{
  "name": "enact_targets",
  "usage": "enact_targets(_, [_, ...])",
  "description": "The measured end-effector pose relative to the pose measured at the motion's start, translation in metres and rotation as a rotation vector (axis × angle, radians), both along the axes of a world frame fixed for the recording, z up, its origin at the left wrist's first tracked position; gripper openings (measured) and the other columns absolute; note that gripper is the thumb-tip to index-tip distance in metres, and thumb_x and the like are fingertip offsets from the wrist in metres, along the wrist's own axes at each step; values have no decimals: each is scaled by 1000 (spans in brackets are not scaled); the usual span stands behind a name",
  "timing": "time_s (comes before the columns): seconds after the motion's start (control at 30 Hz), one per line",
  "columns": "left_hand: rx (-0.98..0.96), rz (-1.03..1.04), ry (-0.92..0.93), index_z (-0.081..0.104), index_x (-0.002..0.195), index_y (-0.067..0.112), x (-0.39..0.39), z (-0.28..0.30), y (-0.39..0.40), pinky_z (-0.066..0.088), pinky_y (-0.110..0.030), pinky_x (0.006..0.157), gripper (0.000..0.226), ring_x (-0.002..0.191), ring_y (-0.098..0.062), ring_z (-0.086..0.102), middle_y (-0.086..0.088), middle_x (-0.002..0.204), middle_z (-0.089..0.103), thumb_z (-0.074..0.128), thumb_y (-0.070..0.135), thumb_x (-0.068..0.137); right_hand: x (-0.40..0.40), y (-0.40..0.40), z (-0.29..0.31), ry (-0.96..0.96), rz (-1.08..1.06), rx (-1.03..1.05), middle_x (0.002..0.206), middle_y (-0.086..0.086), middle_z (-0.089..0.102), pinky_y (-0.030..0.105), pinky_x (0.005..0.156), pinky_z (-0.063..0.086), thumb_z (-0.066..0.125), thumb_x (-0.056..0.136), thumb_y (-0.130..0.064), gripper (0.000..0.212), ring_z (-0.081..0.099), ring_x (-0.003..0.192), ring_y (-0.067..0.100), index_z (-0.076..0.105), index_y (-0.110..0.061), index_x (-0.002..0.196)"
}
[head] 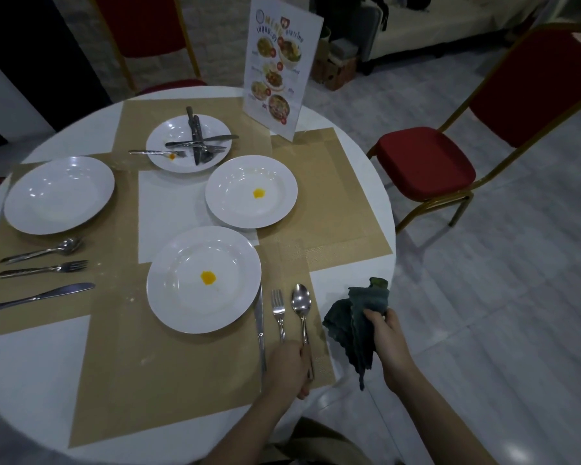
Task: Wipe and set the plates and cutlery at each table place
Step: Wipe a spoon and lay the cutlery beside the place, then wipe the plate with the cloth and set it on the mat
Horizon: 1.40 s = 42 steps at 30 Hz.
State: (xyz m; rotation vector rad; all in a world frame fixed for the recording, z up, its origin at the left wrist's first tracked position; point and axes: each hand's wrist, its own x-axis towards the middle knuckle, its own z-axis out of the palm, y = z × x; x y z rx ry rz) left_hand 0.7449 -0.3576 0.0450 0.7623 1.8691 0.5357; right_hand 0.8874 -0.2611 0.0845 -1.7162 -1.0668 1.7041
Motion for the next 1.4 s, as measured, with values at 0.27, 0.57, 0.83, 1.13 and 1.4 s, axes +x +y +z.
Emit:
enact_targets(0.27, [126,36,111,58,73,3,-38,4,-9,50,-31,47,30,50,-18,59,-12,65,65,46,17,97,-15,4,11,25,56,65,110,4,62,24,67,49,48,100,-21,18,61,97,14,52,-16,118])
enact_targets(0.57, [258,432,265,57,69,7,-145,36,-60,52,-34,50,27,46,-14,59,-7,55,65,60,22,92,-108,9,18,120,223,120,110,3,65,30,76,52,48,99,-17,21,61,100,18,58,-19,118])
enact_targets(0.83, [156,676,306,56,85,15,-254,23,-68,56,-48,74,15,76,-27,65,-4,78,65,61,29,89,-223,18,-2,-223,631,683,99,2,61,36,73,52,52,93,-5,29,59,87,19,55,-12,122])
enact_targets(1.13, [198,421,61,42,131,17,-260,6,-54,48,-20,72,34,97,-15,59,2,113,61,45,10,97,-278,6,-43,-1070,1305,1056,131,17,46,38,96,46,56,92,-12,66,51,115,29,28,-21,152])
enact_targets(1.4, [300,484,89,50,124,24,-256,-3,-49,45,-9,65,36,88,-2,59,8,105,63,48,4,94,-278,-13,-45,-1093,1376,1077,92,11,63,38,65,56,88,58,-20,63,63,77,25,68,-29,117])
